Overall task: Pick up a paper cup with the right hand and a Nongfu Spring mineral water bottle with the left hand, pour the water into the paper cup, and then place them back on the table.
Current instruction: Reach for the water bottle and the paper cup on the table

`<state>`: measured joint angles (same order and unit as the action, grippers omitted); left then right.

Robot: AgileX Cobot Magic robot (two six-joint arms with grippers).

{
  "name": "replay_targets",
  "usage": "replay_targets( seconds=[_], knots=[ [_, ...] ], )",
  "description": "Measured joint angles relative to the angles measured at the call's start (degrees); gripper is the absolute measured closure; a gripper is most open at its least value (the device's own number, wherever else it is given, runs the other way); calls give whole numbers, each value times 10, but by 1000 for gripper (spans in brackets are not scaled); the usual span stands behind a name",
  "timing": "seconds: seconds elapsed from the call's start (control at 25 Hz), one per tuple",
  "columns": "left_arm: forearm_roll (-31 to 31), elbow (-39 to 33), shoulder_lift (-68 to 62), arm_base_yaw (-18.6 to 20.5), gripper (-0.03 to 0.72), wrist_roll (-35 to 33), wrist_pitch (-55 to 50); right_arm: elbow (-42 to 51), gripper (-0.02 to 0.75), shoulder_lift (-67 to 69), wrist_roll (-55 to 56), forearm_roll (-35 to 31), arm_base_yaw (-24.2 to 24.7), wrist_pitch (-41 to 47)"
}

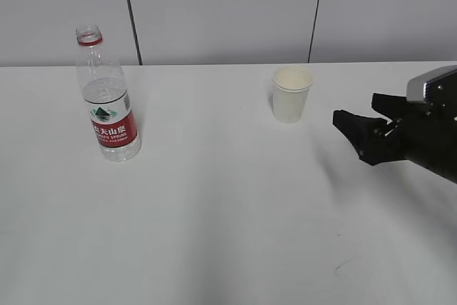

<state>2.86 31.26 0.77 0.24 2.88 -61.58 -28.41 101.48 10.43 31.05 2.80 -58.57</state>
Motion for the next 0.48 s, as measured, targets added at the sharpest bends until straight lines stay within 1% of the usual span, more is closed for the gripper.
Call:
replay_targets(
  seconds=[0.12, 0.2, 0.28, 0.36, 0.48],
  knots=[
    [0, 0, 0, 0, 221, 0, 0, -30, 120, 34, 1, 19, 0, -1],
    [0, 0, 0, 0, 143, 0, 0, -49, 120, 57, 1, 23, -1, -1],
    [0, 0, 0, 0, 92, 0, 0, -70, 120, 76, 1, 25, -6, -1],
    [-1, 0, 0, 0, 69, 0, 0, -90, 120, 97, 1, 25, -17, 0],
    [-1, 0, 0, 0, 59, 0, 0, -124, 120, 126, 1, 25, -35, 6]
  ],
)
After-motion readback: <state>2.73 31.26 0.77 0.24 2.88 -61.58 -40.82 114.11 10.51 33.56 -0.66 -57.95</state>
